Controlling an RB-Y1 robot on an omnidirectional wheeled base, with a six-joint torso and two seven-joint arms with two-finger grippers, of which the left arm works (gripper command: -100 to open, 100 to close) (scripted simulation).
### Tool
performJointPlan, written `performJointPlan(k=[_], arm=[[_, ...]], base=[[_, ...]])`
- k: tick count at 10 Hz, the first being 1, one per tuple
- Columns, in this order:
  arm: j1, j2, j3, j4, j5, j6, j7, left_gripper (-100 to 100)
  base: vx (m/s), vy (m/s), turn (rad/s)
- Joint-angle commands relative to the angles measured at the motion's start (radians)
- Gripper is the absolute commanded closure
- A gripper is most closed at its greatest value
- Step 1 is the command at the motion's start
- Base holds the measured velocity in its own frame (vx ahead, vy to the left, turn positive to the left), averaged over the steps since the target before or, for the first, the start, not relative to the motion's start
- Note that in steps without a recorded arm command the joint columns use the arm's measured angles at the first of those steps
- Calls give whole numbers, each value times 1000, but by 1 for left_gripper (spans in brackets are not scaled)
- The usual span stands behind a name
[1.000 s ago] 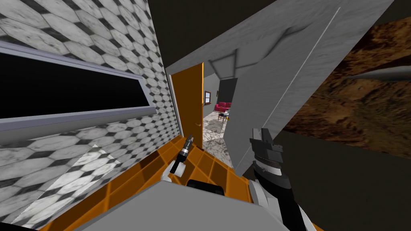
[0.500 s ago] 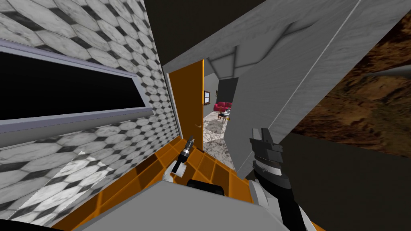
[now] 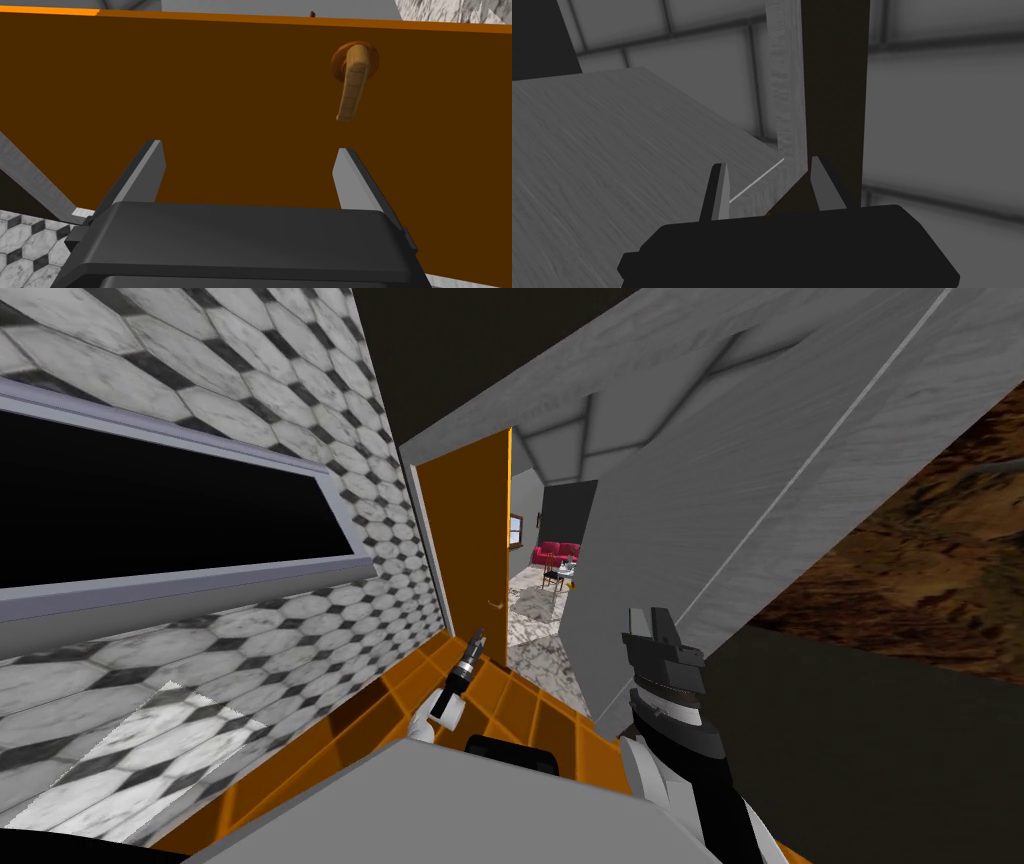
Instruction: Push the door open
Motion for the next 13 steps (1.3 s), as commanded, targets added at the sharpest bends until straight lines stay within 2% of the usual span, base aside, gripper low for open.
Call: performJointPlan(k=[1, 9, 13], arm=[[-21, -1, -1, 42, -3, -8, 6, -100], [-109, -4, -6, 236, -17, -42, 36, -100], [-147, -7, -9, 319, -23, -56, 48, -100]], base=[[51, 54, -43], [79, 84, -42], [73, 69, -33]])
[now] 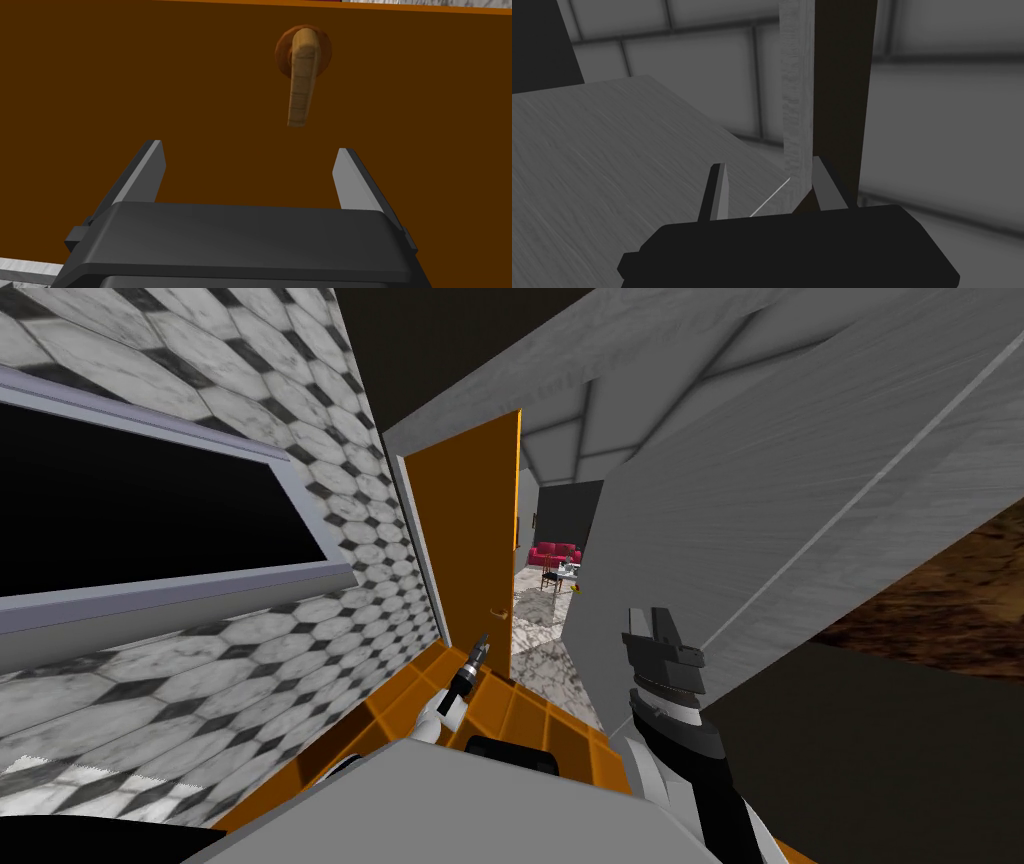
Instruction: Push the door open
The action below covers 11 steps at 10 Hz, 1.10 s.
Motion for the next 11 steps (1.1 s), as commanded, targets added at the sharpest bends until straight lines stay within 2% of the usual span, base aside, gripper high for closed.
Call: performJointPlan(k=[1, 4, 8, 10, 11], arm=[[-18, -1, 0, 38, -2, -8, 5, -100], [-57, -5, -3, 123, -8, -23, 18, -100], [-96, -10, -6, 210, -15, -38, 32, -100], [-107, -12, -6, 235, -17, -42, 35, -100], [-100, -10, -7, 220, -16, -38, 35, -100]], base=[[79, 67, -32], [91, 86, -50], [88, 92, -38], [51, 56, -14], [26, 25, -6]])
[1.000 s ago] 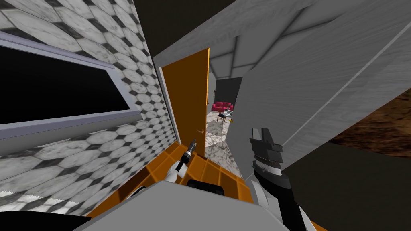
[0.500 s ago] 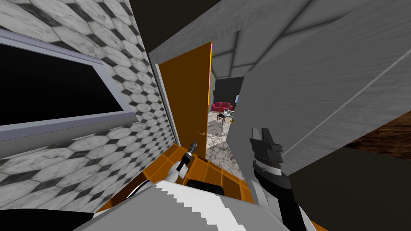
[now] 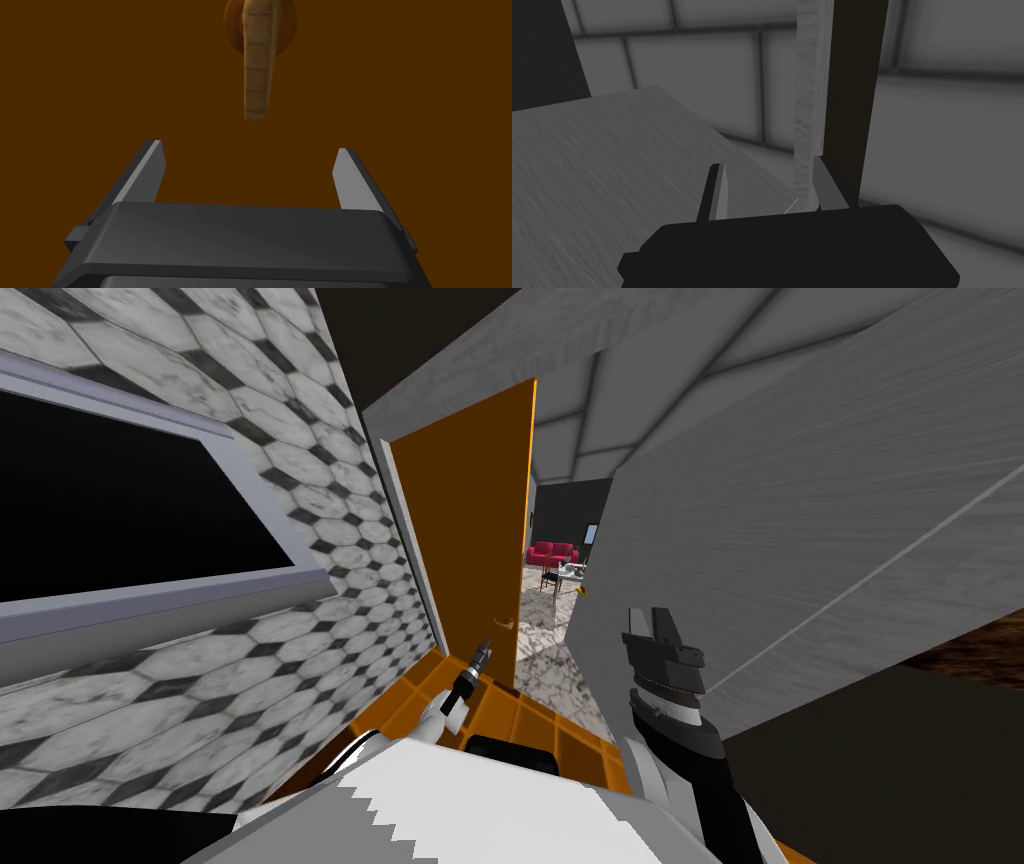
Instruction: Push the door open
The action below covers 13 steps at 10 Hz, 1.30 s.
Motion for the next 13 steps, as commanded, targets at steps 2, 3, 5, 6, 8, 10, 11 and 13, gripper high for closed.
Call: performJointPlan(k=[2, 3, 5, 6, 8, 10, 11, 13], arm=[[1, 1, 4, 2, 3, -1, -4, -100], [1, 0, 6, 3, 4, -1, -7, -100], [2, -2, 11, 5, 7, -2, -12, -100], [3, -5, 14, 7, 9, -3, -16, -100], [3, -10, 18, 9, 12, -3, -20, -100], [4, -9, 16, 6, 11, -2, -18, 100], [4, -9, 16, 6, 11, -2, -18, 100], [4, -9, 16, 6, 11, -2, -18, 100]], base=[[156, -9, -30], [197, -53, -23], [212, -63, -32], [212, -87, -42], [211, -30, -24], [42, -1, 1], [-32, 2, -8], [-8, 1, -8]])
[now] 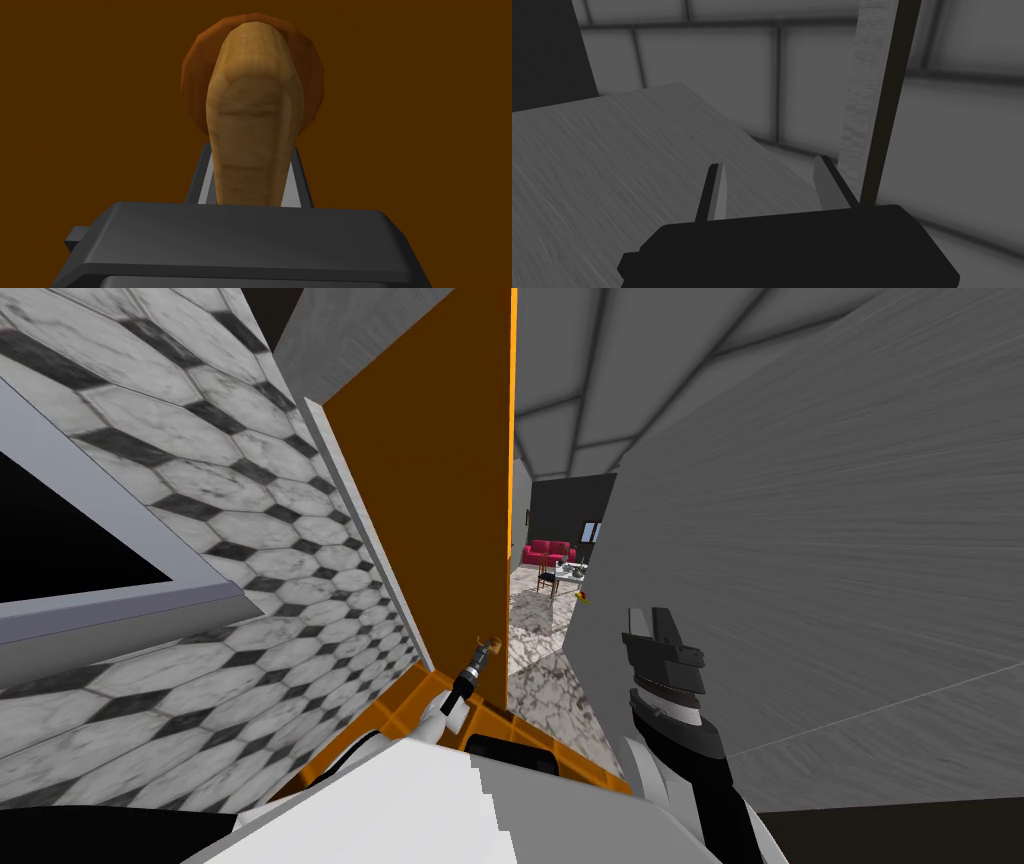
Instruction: Push the door open
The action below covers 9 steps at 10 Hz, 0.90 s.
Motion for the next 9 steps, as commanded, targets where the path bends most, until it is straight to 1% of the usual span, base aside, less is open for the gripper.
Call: performJointPlan(k=[1, 2, 3, 5, 7, 8, 9], arm=[[6, -1, -2, 2, -1, -2, 0, 100], [6, -1, -2, 2, -1, -2, 0, 100], [1, 4, 12, 0, 7, 1, -6, 100], [2, 7, 24, 1, 15, 2, -13, 100], [3, 11, 40, 1, 25, 4, -21, 100], [3, 11, 40, 1, 25, 4, -21, 100], [3, 11, 40, 12, 25, 4, -21, 100]], base=[[0, 0, 0], [0, 0, 0], [71, -38, 24], [134, -76, 44], [181, -103, 39], [135, -55, 11], [56, 9, -20]])
